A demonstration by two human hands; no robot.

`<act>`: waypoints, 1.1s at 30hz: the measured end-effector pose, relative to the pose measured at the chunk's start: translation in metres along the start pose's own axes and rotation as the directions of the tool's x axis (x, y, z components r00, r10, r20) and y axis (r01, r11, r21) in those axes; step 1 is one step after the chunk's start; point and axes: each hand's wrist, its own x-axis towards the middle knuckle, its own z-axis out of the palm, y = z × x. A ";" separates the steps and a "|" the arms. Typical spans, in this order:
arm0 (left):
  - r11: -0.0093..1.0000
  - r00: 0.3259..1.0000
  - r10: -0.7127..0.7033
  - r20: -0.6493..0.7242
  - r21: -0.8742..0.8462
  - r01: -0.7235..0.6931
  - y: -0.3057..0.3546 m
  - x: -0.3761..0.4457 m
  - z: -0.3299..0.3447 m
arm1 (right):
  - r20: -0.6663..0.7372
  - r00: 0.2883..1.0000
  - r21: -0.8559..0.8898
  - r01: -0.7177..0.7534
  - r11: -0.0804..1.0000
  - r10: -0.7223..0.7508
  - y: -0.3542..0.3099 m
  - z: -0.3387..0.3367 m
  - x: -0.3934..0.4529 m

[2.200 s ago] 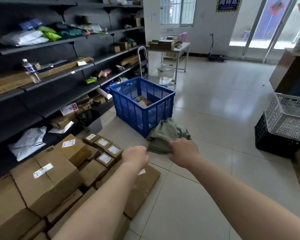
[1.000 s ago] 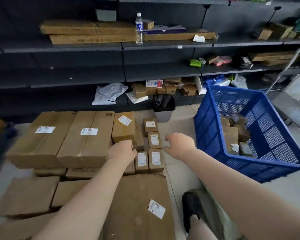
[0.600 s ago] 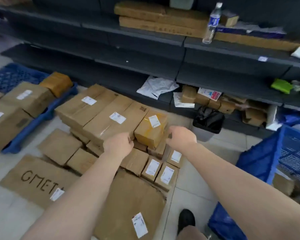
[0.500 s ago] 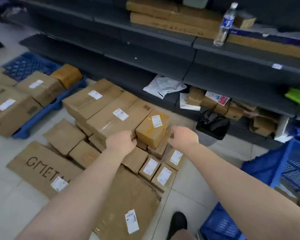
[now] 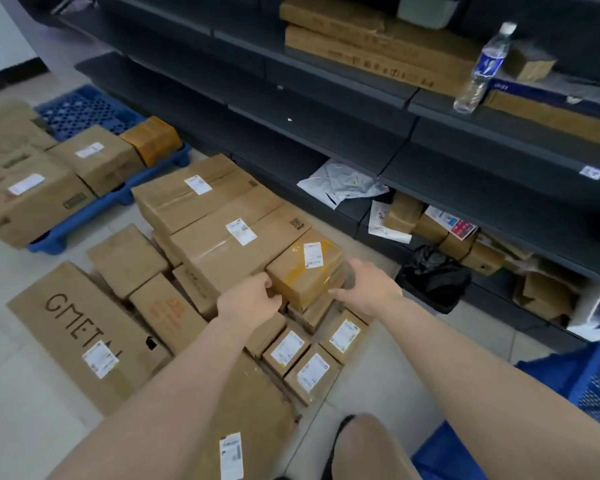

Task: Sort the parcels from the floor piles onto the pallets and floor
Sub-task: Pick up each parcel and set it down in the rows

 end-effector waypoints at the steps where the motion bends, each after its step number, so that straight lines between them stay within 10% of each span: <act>1: 0.999 0.999 -0.030 0.014 -0.039 0.030 0.002 0.006 0.008 | 0.009 1.000 -0.001 0.009 1.000 -0.009 0.006 0.000 0.009; 10: 0.916 0.939 -0.336 0.073 -0.206 0.344 0.053 0.111 0.077 | 0.165 0.982 0.035 0.085 0.996 -0.090 0.075 0.007 0.176; 25: 0.299 0.611 -0.699 0.371 -0.624 0.722 0.054 0.397 0.324 | 0.266 0.964 0.216 -0.046 0.975 -0.013 0.171 0.207 0.514; 33: 0.004 0.479 -0.752 0.453 -0.723 0.691 0.018 0.446 0.417 | 0.213 0.970 0.185 -0.160 0.970 0.119 0.200 0.288 0.576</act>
